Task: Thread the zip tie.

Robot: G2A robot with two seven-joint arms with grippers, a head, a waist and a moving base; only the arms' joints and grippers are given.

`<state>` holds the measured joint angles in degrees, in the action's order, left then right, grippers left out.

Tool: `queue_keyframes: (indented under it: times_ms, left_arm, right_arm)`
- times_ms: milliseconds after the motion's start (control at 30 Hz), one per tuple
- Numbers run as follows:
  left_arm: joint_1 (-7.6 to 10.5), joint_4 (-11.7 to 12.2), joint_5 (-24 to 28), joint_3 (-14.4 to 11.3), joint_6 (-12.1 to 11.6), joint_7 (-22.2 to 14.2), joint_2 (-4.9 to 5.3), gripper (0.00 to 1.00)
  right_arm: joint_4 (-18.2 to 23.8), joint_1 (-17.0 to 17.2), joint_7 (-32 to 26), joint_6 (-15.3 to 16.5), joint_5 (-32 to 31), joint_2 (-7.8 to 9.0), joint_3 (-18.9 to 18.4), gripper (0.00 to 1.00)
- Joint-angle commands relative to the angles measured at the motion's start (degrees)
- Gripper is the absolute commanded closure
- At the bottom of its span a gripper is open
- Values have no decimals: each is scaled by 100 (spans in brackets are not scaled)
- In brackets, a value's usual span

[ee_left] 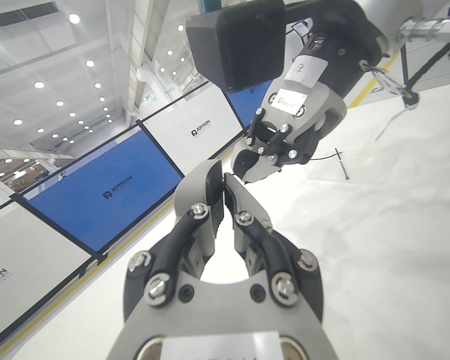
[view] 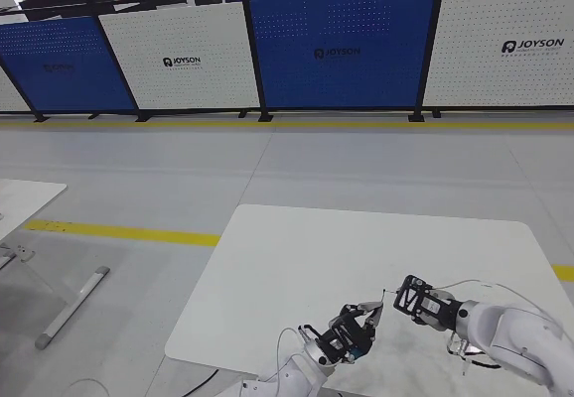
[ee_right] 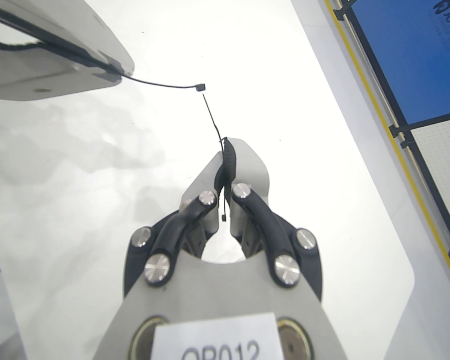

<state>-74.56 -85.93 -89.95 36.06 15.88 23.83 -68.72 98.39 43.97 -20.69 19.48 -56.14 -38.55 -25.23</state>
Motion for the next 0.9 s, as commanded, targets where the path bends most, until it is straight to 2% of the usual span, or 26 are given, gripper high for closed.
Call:
queue_keyframes:
  times_ms: [0,867]
  left_arm:
    - [0,0,0,0,0,0,0,100]
    - [0,0,0,0,0,0,0,100]
  right_arm:
    - [-7,-23,24,0,3,7,26,100]
    - [-17,-63,137,0,-5,42,65,100]
